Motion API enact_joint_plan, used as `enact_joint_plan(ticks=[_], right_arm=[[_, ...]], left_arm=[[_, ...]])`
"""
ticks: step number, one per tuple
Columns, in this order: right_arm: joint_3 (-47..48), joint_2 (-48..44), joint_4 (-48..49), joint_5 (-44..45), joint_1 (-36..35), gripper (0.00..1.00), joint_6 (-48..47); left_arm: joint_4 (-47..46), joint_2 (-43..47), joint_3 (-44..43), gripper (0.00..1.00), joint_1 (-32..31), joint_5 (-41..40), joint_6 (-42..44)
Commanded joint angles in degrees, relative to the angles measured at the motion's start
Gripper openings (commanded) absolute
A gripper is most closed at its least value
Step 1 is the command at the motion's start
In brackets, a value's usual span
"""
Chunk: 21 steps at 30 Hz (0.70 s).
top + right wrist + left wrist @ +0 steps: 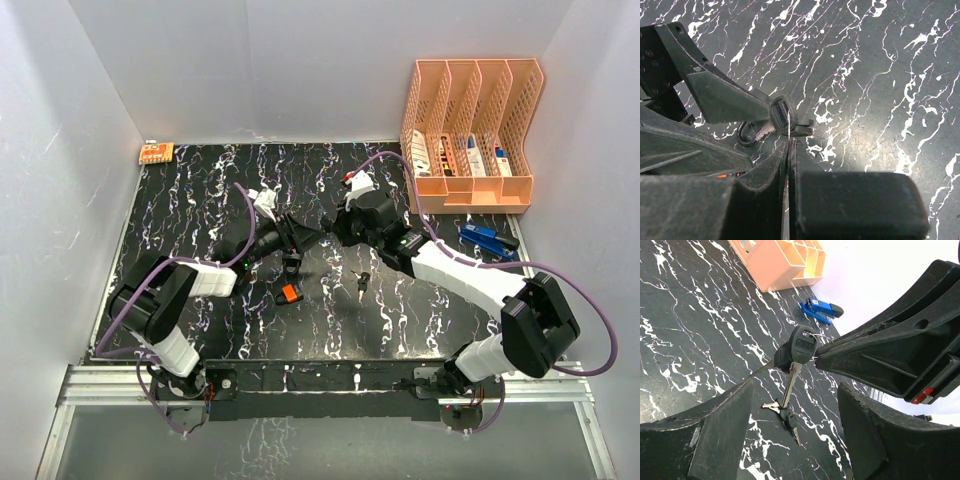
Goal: Unlock with the key
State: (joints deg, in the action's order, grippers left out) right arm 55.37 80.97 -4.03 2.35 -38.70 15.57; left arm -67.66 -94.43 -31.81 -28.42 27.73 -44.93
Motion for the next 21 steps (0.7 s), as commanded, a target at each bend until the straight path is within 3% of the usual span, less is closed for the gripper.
enact_joint_plan(ticks=[1,17,21], right_arm=[[0.56,-0.21,4.55,0.07,-0.36,0.0,0.69],[0.42,-0.15,5.26,0.75,-0.35,0.0,0.31],[0.3,-0.17,5.35,1.0,-0.39,0.0,0.22]], left_arm=[[-3.81,-0.31,-1.23,0.64,-0.4,2.14,-0.07],[-8.8,-2.43,-1.06,0.44,-0.4,4.77,-1.22],[-8.85,-2.47,-1.1,0.33,-0.39,4.94,-1.38]])
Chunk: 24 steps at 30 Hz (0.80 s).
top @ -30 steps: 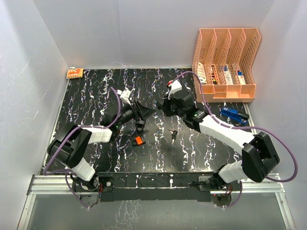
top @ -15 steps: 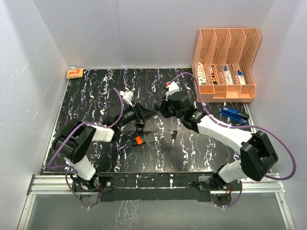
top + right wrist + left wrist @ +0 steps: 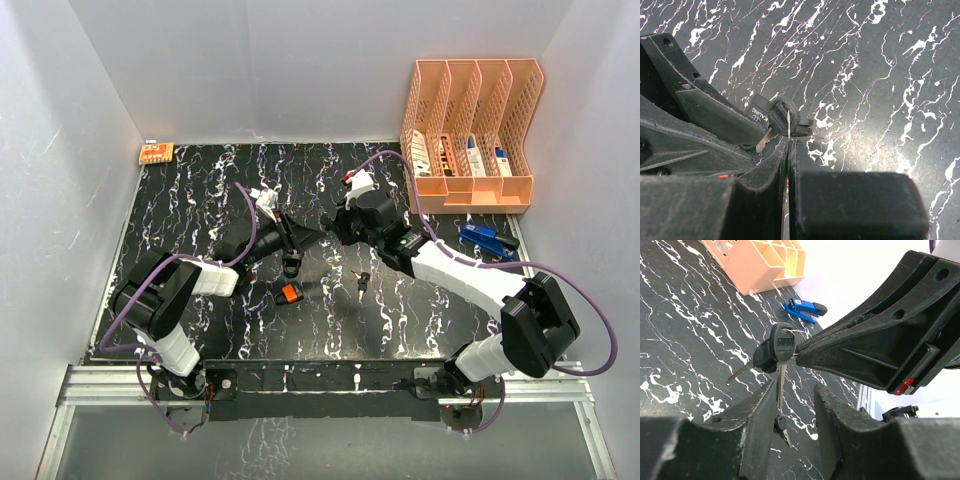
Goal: Unlock with the key
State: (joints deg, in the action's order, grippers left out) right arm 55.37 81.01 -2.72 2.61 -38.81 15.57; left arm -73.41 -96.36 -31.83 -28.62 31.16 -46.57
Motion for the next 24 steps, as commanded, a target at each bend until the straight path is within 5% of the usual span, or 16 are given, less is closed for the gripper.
enact_joint_plan(ticks=[1,6,13,24], right_arm=[[0.29,-0.24,4.04,0.77,-0.27,0.0,0.2],[0.16,-0.54,4.26,1.13,-0.25,0.0,0.38],[-0.57,-2.27,5.41,1.77,-0.24,0.0,0.41],[-0.79,-2.35,5.4,1.54,-0.27,0.0,0.3]], left_arm=[[-3.06,-0.53,-1.12,0.3,-0.18,1.56,0.25],[-2.8,-0.82,-1.34,0.23,-0.2,1.75,0.25],[-3.41,-2.44,-1.3,0.55,-0.21,1.87,0.05],[-12.63,-5.64,-0.86,0.44,-0.21,3.52,-3.88]])
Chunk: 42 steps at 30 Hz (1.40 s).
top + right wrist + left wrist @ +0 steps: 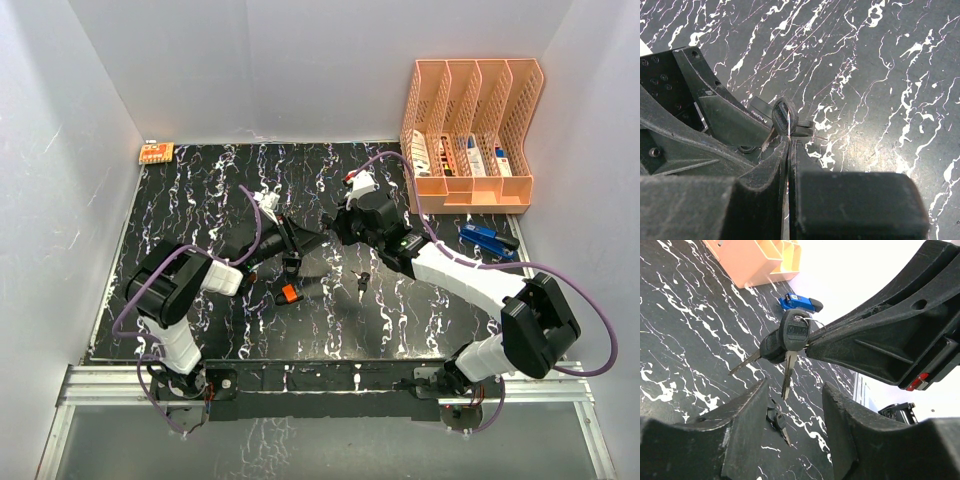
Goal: Unlock with the key
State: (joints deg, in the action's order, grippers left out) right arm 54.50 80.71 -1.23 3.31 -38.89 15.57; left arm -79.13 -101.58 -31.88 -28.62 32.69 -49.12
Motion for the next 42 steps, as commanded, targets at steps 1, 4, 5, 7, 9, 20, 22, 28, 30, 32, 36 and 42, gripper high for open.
enact_joint_plan(ticks=[1,4,5,7,9,20,22,28,30,32,36,42], right_arm=[[0.01,-2.04,3.95,0.78,-0.16,0.0,0.33],[0.0,-2.01,3.96,0.94,-0.2,0.0,0.31],[-0.02,-2.04,4.0,1.05,-0.15,0.0,0.24],[-0.15,-2.13,4.05,1.15,-0.21,0.0,0.3],[-0.1,-2.05,4.05,1.13,-0.15,0.0,0.18],[-0.51,-2.03,4.14,1.29,-0.2,0.0,0.38],[-0.54,-2.21,4.14,1.37,-0.13,0.0,0.42],[-1.03,-2.61,4.14,1.62,-0.2,0.0,0.42],[-1.28,-2.93,3.94,2.21,-0.09,0.0,0.38],[-1.56,-3.52,3.12,3.42,-0.04,0.02,0.3],[-3.49,-7.15,0.67,6.05,1.38,0.44,-0.01],[-9.55,-14.04,4.49,-3.14,10.39,0.72,0.79]], left_arm=[[-7.66,-0.6,-0.82,0.43,-0.2,2.18,-1.68],[-8.97,-1.13,-0.86,0.4,-0.21,2.66,-2.34],[-9.04,-1.32,-0.94,0.38,-0.2,2.78,-2.44],[-9.1,-1.34,-0.99,0.36,-0.2,2.96,-2.47],[-9.16,-1.26,-0.91,0.33,-0.17,2.9,-2.47],[-9.2,-1.37,-0.86,0.14,-0.2,2.79,-2.38],[-9.12,-1.34,-0.91,0.11,-0.21,2.81,-2.47],[-7.66,-0.81,-0.97,0.0,-0.12,2.31,-2.01],[-4.76,0.05,-1.35,0.0,-0.16,2.11,-0.8],[2.15,1.88,-2.11,0.0,-0.14,1.68,1.53],[27.0,7.74,-7.28,0.0,0.32,1.33,11.14],[49.57,11.59,-15.49,0.0,1.58,6.41,24.08]])
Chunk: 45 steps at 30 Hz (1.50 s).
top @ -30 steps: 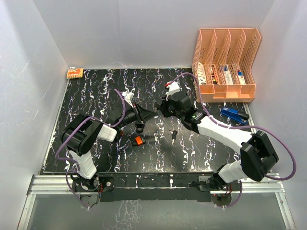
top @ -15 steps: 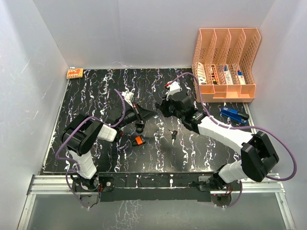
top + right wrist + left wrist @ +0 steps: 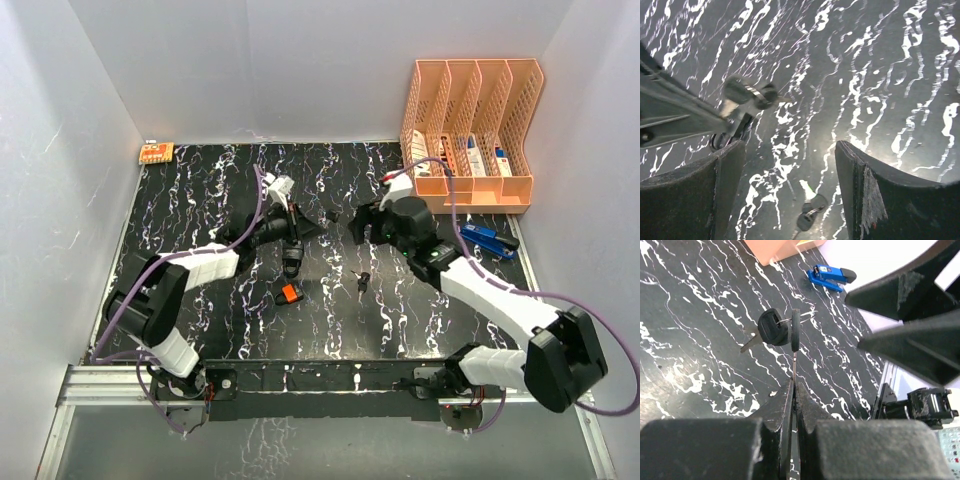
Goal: Unlock with the key
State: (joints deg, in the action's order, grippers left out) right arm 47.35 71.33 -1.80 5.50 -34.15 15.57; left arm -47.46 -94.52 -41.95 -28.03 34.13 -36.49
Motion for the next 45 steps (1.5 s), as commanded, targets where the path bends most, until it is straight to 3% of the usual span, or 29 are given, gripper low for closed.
enact_joint_plan(ticks=[1,6,17,29,45], right_arm=[[-3.44,-5.35,6.18,-7.61,7.21,0.72,0.9],[-7.84,-7.83,13.3,-18.26,13.06,0.71,1.29],[-12.38,-9.69,25.74,-29.45,15.26,0.7,-0.2],[-12.11,-2.54,33.31,-40.98,15.25,0.63,2.95],[-12.5,0.47,35.64,-44.97,15.29,0.51,3.77]], left_arm=[[21.63,4.42,-7.33,0.0,1.17,6.98,13.74],[39.66,1.61,-18.6,0.0,1.31,15.81,25.12],[59.84,-3.88,-29.76,0.0,1.22,24.18,40.6],[63.48,-6.09,-33.46,0.0,-0.18,29.59,45.41],[63.94,-7.2,-35.76,0.0,-1.94,30.41,47.37]])
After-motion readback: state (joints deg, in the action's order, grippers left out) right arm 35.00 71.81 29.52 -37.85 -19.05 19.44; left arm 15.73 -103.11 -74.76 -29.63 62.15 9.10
